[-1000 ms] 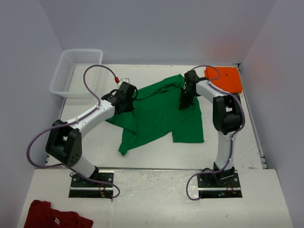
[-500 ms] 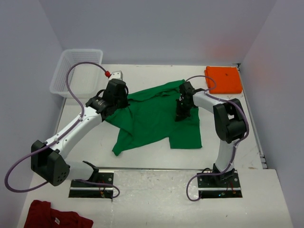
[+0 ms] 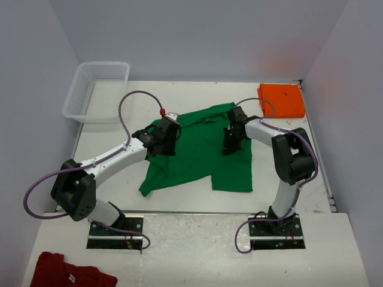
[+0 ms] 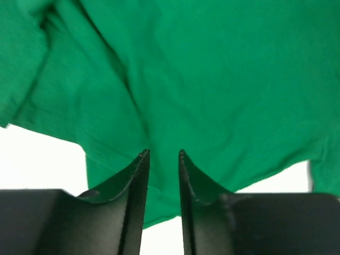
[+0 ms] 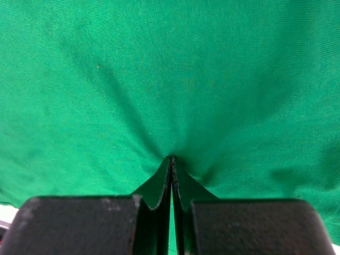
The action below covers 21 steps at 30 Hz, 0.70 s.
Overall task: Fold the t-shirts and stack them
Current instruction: Flatten out the tshirt
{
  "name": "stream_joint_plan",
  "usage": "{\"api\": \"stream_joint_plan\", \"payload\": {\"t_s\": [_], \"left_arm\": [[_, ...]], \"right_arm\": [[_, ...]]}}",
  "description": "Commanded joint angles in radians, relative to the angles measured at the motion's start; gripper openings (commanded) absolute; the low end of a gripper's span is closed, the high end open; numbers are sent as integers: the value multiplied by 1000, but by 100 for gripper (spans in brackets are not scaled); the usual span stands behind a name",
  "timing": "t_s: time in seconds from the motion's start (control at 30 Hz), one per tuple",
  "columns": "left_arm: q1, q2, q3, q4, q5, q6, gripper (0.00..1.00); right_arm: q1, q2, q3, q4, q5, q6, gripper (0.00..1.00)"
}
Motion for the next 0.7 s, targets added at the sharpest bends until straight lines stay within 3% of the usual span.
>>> {"api": "stream_joint_plan", "payload": {"t_s": [0.0,0.2,0.4,0.67], "left_arm": [[-60,4,-6,-35,-114,-50,32],[-118,21,-74,-110,-204,-176,35],[-130,11,-164,-98,-185,-251,32],[-132,24,-211,-62,-166,-253,31]], "right_arm": [[-11,-31,-25,7,32,0,0],[-20,-53,-28,7,15,-5,0],[-22,-57,-28,9,-3,-8,0],[-22,-66,-34,23,-26,-13,0]]}}
